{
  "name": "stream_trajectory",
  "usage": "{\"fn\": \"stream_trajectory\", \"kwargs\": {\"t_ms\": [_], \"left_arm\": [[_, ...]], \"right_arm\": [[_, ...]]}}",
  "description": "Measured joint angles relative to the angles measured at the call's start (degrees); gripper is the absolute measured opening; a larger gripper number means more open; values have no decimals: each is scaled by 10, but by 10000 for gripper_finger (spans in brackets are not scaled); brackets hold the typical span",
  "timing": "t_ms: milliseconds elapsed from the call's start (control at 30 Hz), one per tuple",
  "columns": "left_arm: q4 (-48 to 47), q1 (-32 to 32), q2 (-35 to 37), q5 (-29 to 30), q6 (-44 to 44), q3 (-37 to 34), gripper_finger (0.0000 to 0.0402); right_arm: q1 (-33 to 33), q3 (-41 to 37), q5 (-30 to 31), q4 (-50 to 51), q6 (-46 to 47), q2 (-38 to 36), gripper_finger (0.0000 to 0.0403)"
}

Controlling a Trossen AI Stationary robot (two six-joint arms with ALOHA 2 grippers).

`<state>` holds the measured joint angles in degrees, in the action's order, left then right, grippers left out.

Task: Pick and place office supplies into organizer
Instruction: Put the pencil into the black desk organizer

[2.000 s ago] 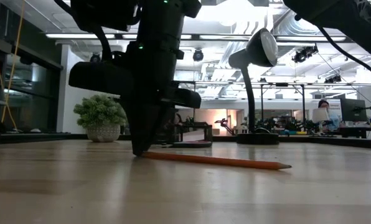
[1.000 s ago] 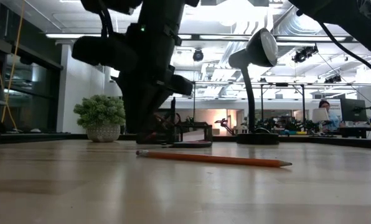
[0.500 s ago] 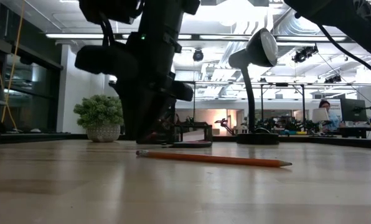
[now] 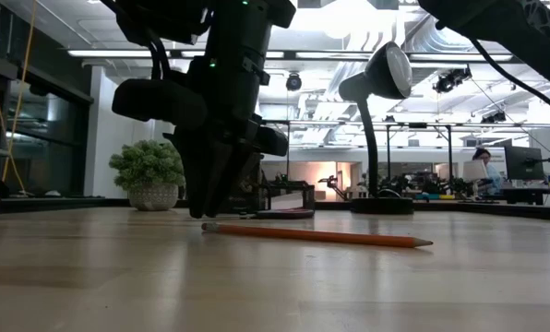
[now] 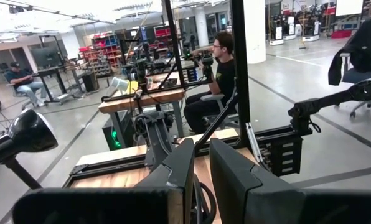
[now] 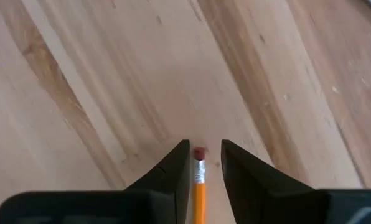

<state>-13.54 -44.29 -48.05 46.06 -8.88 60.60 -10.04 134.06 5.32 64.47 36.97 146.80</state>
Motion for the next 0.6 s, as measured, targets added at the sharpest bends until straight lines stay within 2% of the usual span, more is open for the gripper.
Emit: {"fn": "stream_trajectory", "kwargs": {"t_ms": [467,600], "left_arm": [[-2,0,0,0,-1,0,42],[-3,0,0,0,-1,0,42]], "right_arm": [[-5,0,-11,-6,4,15,81],[-5,0,-12,-6,4,15,57]]}}
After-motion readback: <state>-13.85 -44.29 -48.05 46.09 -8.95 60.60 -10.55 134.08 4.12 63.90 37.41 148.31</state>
